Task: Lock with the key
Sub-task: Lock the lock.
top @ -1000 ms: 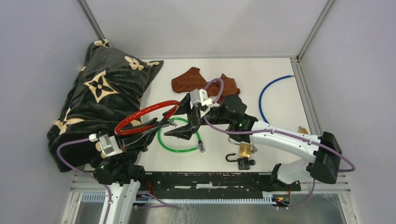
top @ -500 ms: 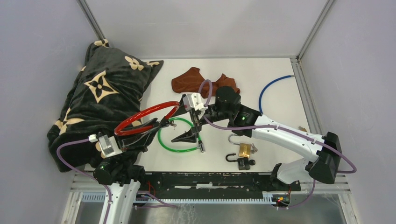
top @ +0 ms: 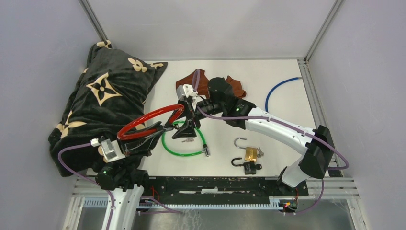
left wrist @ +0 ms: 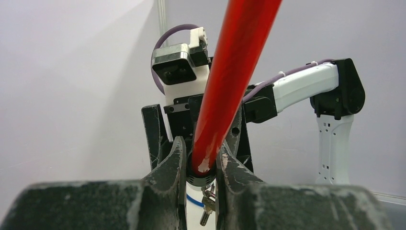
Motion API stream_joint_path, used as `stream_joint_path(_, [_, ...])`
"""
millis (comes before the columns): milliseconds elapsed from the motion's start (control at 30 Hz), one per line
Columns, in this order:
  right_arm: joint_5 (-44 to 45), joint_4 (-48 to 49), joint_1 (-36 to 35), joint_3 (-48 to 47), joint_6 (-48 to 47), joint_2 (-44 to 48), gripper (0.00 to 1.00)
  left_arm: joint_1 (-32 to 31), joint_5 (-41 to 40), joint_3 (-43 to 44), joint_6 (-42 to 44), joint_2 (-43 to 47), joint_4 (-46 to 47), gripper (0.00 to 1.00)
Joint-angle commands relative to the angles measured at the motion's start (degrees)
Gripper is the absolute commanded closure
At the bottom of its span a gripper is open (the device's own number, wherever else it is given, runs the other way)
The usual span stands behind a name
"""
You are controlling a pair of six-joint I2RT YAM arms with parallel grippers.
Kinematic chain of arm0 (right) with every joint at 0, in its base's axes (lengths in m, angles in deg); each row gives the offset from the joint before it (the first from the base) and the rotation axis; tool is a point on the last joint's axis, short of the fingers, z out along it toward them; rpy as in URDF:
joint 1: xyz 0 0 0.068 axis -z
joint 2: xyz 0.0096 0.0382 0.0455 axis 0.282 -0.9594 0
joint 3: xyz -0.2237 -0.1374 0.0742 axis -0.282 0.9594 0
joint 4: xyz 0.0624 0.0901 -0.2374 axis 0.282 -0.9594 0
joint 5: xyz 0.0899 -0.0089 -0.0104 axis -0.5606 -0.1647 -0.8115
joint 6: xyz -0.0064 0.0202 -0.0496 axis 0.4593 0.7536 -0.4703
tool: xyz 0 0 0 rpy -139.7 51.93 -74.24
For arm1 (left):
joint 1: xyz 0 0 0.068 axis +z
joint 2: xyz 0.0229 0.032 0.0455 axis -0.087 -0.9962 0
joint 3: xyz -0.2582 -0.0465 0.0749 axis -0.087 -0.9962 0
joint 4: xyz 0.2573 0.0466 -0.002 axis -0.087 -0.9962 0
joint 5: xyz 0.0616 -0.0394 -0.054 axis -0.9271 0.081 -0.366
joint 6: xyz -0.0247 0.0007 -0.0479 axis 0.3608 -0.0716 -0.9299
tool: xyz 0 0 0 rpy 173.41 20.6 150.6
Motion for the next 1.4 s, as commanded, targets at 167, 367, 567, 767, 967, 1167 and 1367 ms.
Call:
stream_joint_path(167, [-7.0, 1.2, 1.2, -2.0, 5.1, 1.0, 0.23, 0.3, -0.8, 1.6, 1.7, 0.8, 2.7, 0.98])
stream_joint_path(367, [-5.8, -0.8, 2.3, -3.2, 6.5, -0.2, 0.39, 0.3, -0.4, 1.6, 1.7, 0.9, 2.7, 0.98])
stream_joint_path(567, [-7.5, 0.3, 2.3, -3.3, 7.6, 0.1, 0.37, 0.4, -0.2, 1.6, 1.8, 0.8, 2.7, 0.98])
stream_joint_path(767, [-7.1, 0.9, 2.3, -3.2, 8.8, 0.2, 0.47, 0.3, -0.2, 1.5, 1.8, 0.8, 2.7, 0.98])
stream_joint_path(967, [-7.3, 1.8, 2.3, -3.4, 9.8, 0.3, 0.48, 0.3, -0.1, 1.5, 1.8, 1.0, 2.7, 0.98])
stream_joint_path(1167, [-6.2, 2.3, 2.3, -2.7, 10.0, 0.5, 0.8, 0.3, -0.2, 1.4, 1.9, 1.0, 2.7, 0.98])
stream_joint_path(1367, [-4.9, 9.5, 2.2, 0.2, 13.0, 2.0, 1.0, 0.4, -1.8, 0.9, 0.5, 1.0, 1.9, 0.98])
